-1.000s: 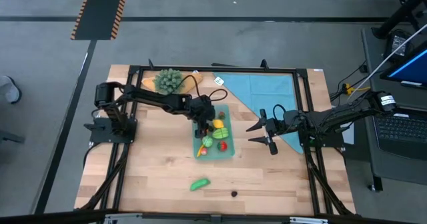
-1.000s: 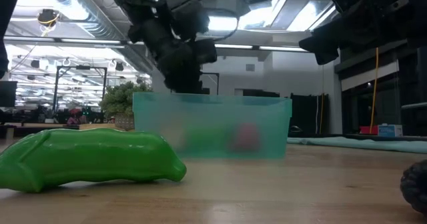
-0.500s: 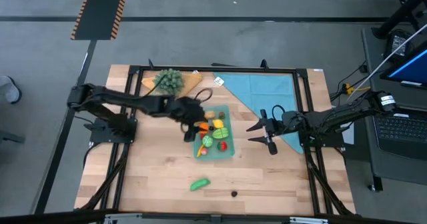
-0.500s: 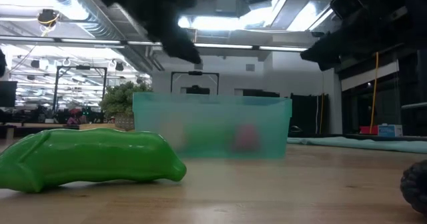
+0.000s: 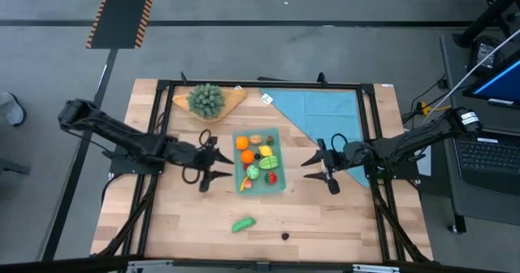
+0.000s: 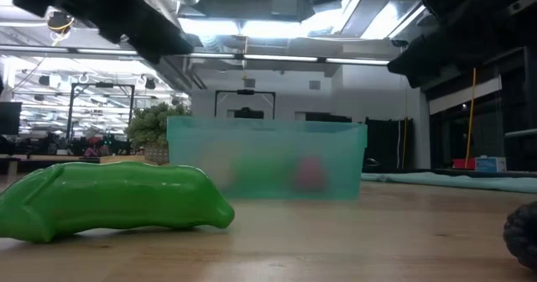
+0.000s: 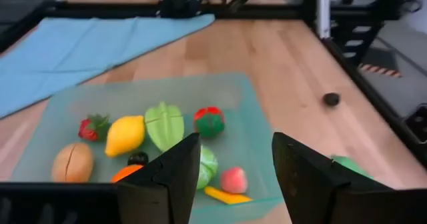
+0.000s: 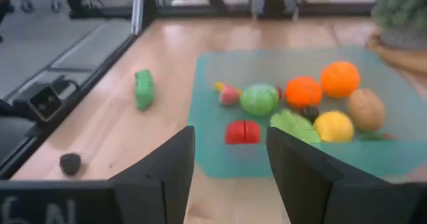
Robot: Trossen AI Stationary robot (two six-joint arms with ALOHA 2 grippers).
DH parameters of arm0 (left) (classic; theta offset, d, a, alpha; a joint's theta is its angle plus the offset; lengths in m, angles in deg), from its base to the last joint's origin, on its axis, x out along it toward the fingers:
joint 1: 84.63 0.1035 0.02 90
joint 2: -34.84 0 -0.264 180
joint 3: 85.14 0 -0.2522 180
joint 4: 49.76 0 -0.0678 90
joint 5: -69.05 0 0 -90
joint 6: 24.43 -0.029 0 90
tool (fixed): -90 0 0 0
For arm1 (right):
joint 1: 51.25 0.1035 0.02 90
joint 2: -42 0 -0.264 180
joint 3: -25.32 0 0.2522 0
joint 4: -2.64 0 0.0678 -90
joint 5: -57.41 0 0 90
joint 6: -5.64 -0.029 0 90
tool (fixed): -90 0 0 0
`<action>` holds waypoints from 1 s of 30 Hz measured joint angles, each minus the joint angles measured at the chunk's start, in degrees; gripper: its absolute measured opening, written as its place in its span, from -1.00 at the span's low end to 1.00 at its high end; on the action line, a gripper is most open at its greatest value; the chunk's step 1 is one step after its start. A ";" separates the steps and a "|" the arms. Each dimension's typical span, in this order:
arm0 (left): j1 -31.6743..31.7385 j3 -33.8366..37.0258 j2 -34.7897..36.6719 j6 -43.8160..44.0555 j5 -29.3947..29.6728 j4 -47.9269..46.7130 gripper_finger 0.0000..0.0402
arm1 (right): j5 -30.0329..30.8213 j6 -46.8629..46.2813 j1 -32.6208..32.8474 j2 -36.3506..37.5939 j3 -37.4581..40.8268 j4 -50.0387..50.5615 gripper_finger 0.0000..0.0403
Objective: Pick and placing Produce into tupperware
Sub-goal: Put the berry into the bin
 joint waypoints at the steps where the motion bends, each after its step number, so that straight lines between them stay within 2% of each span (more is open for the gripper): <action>1: -0.70 0.63 0.86 0.01 0.10 0.57 -0.11 | 0.00 -0.13 0.34 0.00 -1.22 2.52 -0.06; 6: -2.56 1.21 2.43 0.00 0.77 0.76 -0.11 | 1.05 -1.86 4.29 -1.88 -9.54 13.84 -0.06; 9: -2.93 1.21 2.47 0.01 0.81 0.74 -0.11 | 4.23 -3.31 7.54 -4.89 -14.04 19.36 -0.07; 21: -5.09 1.21 2.47 -0.01 0.85 0.42 -0.11 | 15.92 -13.72 18.82 -24.83 -33.37 37.93 -0.07; 30: -7.75 1.21 2.45 0.06 0.83 -0.08 -0.11 | 17.99 -17.68 22.77 -37.50 -47.63 47.61 -0.07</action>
